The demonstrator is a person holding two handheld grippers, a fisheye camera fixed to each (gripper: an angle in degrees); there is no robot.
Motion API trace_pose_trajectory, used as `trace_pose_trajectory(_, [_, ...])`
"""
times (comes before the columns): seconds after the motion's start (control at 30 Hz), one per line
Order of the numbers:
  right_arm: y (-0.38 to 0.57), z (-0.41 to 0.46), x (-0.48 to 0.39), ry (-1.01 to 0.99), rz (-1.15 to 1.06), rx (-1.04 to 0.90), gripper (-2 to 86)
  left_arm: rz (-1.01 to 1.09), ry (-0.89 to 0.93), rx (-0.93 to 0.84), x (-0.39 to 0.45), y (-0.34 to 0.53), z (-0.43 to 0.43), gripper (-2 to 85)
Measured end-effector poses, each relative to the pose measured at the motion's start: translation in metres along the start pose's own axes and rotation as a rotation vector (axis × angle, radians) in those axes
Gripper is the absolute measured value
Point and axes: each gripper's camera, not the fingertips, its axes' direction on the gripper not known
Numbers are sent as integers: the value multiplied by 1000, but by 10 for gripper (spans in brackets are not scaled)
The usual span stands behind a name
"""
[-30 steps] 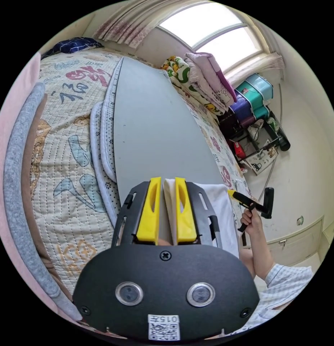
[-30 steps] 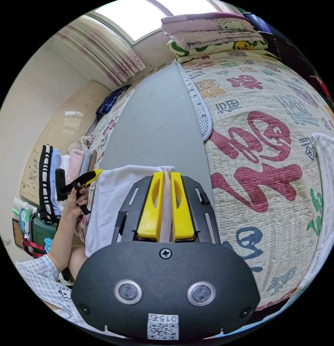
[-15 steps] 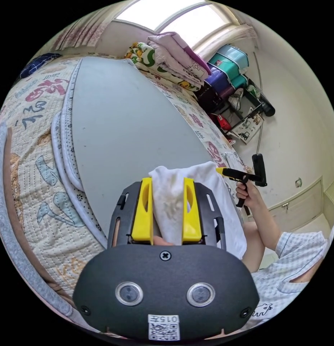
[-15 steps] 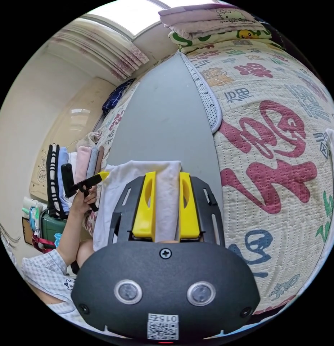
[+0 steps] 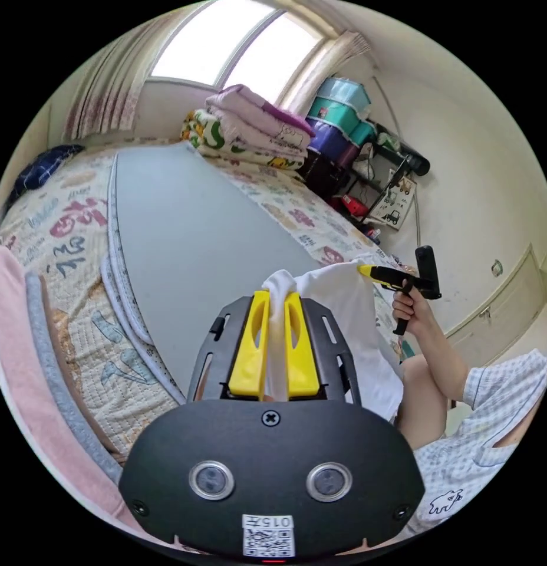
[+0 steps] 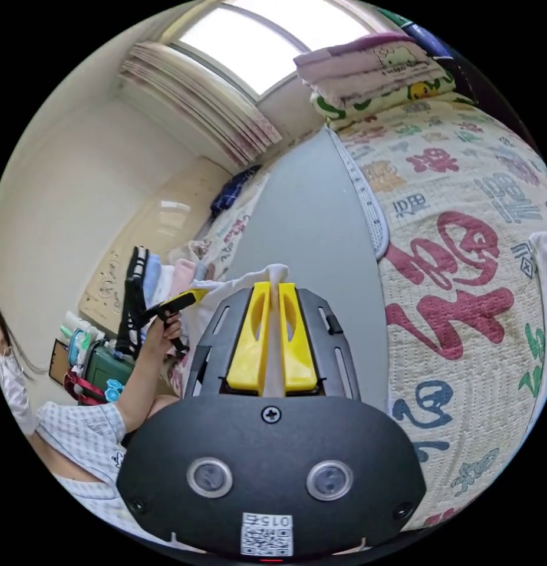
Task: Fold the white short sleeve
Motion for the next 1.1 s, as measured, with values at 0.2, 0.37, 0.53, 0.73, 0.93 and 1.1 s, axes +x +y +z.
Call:
trace_pose_trajectory(0.2, [29,-111,-97,-133,-145,232,11,156,28,291,88,24,-121,13])
trace_pose_trajectory(0.37, [79,-204,-189,-74,-312,381,10,333,7,422,177,50,-193,11])
trace_pose_trajectory(0.53, [140,-267,-232,-16,-368,448,10,372,96,461,227,77,-216,10])
trace_pose_trajectory(0.73, [228,-309,-279,19,-396,482,9,360,192,474,269,132,-237,9])
trace_pose_trajectory(0.93, [309,-291,-360,-80,-570,422,9,353,179,511,280,236,-318,10])
trace_pose_trajectory(1.1, [338,-206,-425,-277,-670,258,8,310,25,595,272,321,-431,10])
